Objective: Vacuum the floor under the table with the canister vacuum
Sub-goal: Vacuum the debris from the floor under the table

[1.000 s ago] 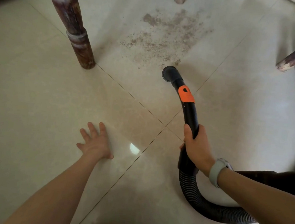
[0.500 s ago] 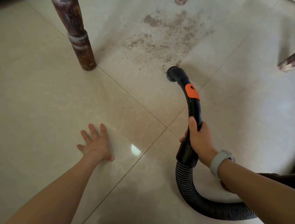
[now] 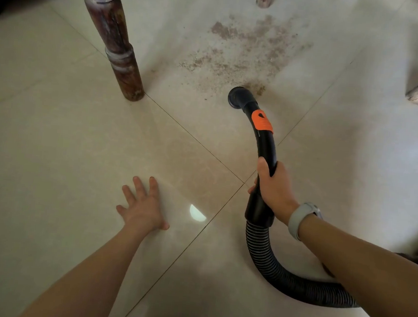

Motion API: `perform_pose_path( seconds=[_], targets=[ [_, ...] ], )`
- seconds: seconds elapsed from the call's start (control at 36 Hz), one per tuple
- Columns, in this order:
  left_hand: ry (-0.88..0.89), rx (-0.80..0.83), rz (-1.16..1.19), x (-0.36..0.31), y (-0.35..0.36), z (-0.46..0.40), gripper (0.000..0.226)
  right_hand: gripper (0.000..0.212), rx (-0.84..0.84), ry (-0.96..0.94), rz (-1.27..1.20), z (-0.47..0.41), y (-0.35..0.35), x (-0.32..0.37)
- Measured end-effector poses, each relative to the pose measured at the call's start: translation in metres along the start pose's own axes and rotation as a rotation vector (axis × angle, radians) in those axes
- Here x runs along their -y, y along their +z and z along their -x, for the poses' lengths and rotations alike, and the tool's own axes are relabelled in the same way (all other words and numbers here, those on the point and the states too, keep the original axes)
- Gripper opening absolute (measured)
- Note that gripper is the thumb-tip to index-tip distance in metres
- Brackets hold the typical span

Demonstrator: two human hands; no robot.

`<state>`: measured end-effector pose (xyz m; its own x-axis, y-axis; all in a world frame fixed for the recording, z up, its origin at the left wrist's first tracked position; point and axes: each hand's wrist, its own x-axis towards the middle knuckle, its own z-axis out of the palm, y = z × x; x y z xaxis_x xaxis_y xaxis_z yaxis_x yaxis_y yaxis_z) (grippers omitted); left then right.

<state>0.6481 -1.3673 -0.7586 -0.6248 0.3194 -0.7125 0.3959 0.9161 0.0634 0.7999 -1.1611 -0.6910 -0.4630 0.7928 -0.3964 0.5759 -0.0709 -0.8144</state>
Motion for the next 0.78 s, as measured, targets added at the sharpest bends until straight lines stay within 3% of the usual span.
perform_pose_path(
  seconds=[0.39,0.78],
  targets=[
    [0.055,-0.039,0.001,0.014,0.003,0.001,0.129,0.036,0.048,-0.076,0.102,-0.027,0.021,0.018],
    [0.070,-0.038,0.020,0.015,0.002,0.004,0.128,0.033,0.119,-0.076,0.137,-0.022,0.026,0.034]
  ],
)
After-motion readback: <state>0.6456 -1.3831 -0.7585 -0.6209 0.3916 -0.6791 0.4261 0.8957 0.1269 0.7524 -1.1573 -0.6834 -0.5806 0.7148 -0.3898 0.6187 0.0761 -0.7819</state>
